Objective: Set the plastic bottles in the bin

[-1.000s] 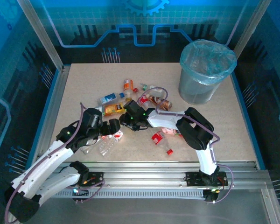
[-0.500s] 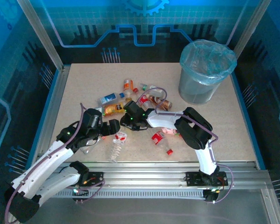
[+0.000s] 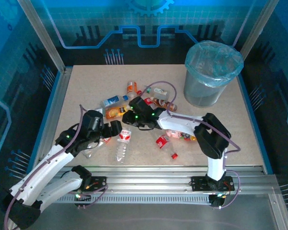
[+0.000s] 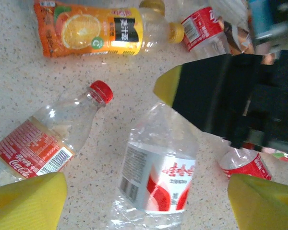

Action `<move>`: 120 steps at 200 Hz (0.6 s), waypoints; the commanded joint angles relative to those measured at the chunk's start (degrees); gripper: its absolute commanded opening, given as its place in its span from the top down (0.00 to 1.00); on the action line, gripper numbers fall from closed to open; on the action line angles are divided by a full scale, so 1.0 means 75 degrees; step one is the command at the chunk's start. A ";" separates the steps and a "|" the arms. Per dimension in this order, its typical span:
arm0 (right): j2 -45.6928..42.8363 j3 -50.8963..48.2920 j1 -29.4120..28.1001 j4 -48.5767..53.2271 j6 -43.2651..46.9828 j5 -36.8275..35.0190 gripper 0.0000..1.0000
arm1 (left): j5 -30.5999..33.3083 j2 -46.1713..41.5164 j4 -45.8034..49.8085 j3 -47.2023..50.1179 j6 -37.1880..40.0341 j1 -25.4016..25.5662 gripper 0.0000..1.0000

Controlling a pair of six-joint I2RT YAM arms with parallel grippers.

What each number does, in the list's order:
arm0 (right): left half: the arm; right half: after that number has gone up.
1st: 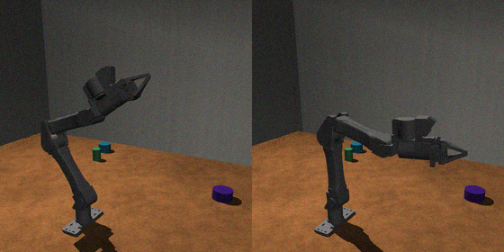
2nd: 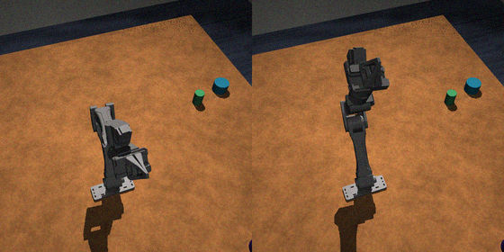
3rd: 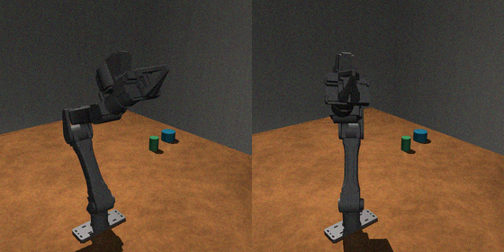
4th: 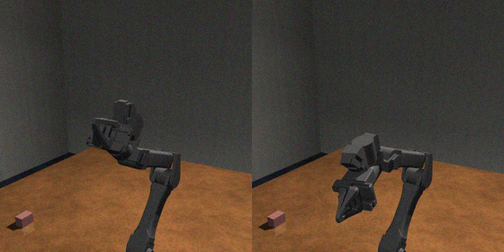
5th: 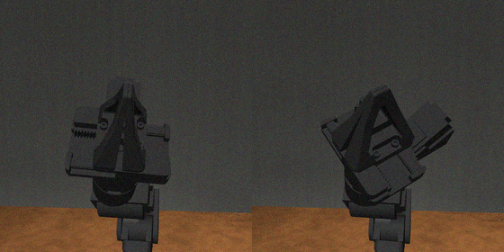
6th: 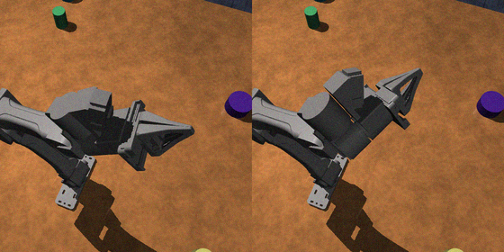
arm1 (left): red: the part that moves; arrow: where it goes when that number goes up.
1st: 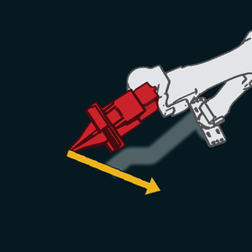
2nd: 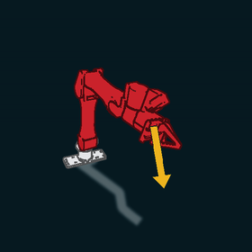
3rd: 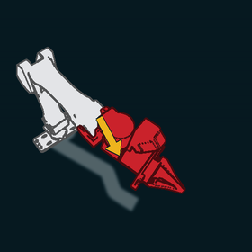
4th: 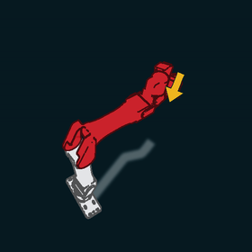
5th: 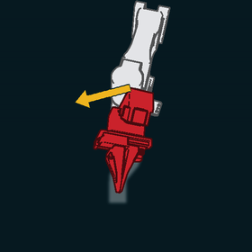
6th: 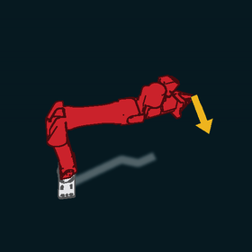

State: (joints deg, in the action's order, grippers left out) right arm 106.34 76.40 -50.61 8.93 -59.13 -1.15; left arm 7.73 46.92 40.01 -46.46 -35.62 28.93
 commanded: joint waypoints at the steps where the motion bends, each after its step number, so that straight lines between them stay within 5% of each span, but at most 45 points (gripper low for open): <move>1: -0.0647 0.0626 -0.0105 0.0524 0.1160 -0.0488 1.00 | 0.0200 -0.0137 0.0291 -0.0614 0.0162 -0.0072 0.12; 55: -0.1151 0.2997 0.0081 0.2203 0.4273 -0.1916 1.00 | 0.0202 0.0129 -0.0027 -0.1855 0.0861 -0.0072 0.16; 120: -0.0955 0.5571 0.1697 0.2726 0.7324 -0.3331 1.00 | -0.0835 0.2014 -0.1842 -0.3741 0.1831 0.0254 0.21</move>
State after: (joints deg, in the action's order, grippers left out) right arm 99.33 112.84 -42.28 26.65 -15.86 -18.46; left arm 5.39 57.58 34.72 -70.02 -26.26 29.26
